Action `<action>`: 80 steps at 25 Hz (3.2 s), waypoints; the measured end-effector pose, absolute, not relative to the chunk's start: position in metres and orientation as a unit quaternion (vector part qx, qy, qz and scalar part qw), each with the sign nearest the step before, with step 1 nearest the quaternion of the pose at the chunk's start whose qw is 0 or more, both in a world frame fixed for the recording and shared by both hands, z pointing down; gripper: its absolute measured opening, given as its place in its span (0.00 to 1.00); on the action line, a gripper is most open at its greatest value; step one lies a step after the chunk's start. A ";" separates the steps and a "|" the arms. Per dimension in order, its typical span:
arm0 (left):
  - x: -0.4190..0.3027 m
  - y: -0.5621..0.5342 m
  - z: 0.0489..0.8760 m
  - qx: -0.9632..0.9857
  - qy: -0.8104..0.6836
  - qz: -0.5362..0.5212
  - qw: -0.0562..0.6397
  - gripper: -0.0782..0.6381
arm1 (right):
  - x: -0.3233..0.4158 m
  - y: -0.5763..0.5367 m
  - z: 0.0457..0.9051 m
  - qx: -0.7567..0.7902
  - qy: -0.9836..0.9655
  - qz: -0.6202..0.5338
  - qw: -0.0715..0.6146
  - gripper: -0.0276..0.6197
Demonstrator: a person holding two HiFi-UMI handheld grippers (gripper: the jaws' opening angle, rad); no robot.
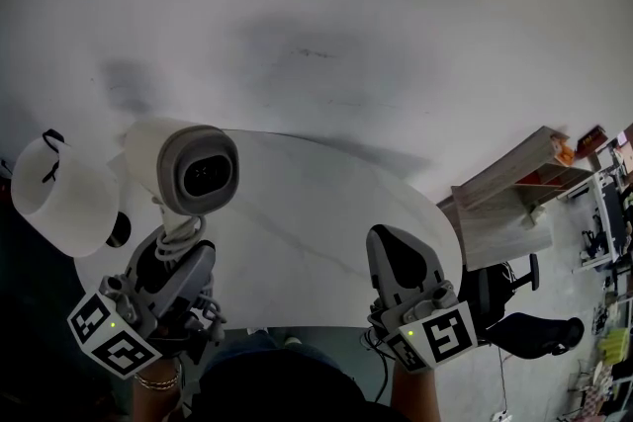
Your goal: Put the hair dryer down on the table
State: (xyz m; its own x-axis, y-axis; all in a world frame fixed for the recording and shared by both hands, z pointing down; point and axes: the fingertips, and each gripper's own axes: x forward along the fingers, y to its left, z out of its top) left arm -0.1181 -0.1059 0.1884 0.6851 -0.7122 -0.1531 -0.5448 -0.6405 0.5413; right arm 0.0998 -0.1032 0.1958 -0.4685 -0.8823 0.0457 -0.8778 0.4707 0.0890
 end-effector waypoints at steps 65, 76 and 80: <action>-0.111 -0.164 0.262 0.821 -0.471 -0.159 0.281 0.45 | 0.087 -0.207 0.242 0.397 -0.915 0.040 0.062 0.07; -0.120 -0.165 0.290 0.806 -0.483 -0.154 0.306 0.45 | 0.068 -0.212 0.261 0.373 -0.923 0.058 0.082 0.07; -0.121 -0.165 0.299 0.802 -0.486 -0.151 0.314 0.45 | 0.067 -0.212 0.270 0.369 -0.923 0.066 0.089 0.07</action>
